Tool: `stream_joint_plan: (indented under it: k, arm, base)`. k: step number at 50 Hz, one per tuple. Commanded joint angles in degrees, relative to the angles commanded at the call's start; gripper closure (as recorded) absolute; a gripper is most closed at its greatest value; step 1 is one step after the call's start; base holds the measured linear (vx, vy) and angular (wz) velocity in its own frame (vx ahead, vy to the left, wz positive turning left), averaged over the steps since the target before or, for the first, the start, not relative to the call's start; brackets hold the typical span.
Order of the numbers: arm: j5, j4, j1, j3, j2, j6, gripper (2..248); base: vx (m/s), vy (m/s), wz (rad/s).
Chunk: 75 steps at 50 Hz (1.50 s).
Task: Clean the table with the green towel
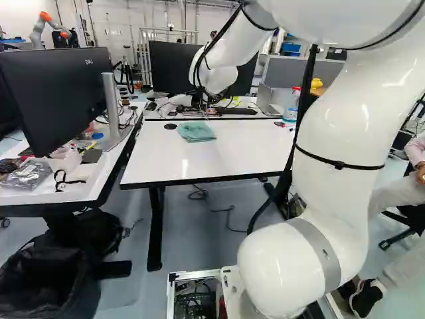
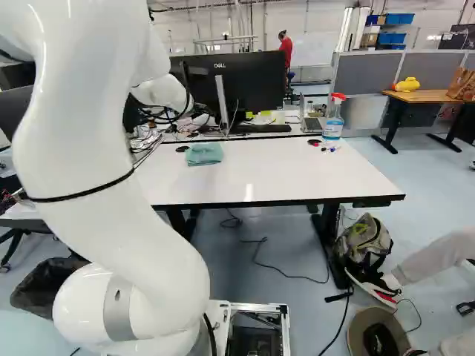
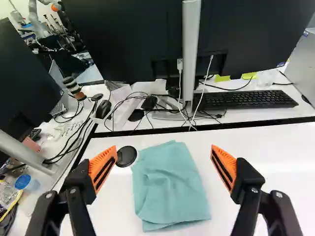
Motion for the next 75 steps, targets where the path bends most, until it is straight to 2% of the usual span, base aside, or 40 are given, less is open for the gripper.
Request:
stream_joint_plan:
  k: [13, 75]
  arm:
    - [0.0, 0.0, -1.6, 3.1, 2.9, 0.0, 3]
    - [0.0, 0.0, -11.9, 10.4, 9.9, 0.0, 3]
  base:
    - [0.0, 0.0, 0.0]
    - [0.0, 0.0, 0.0]
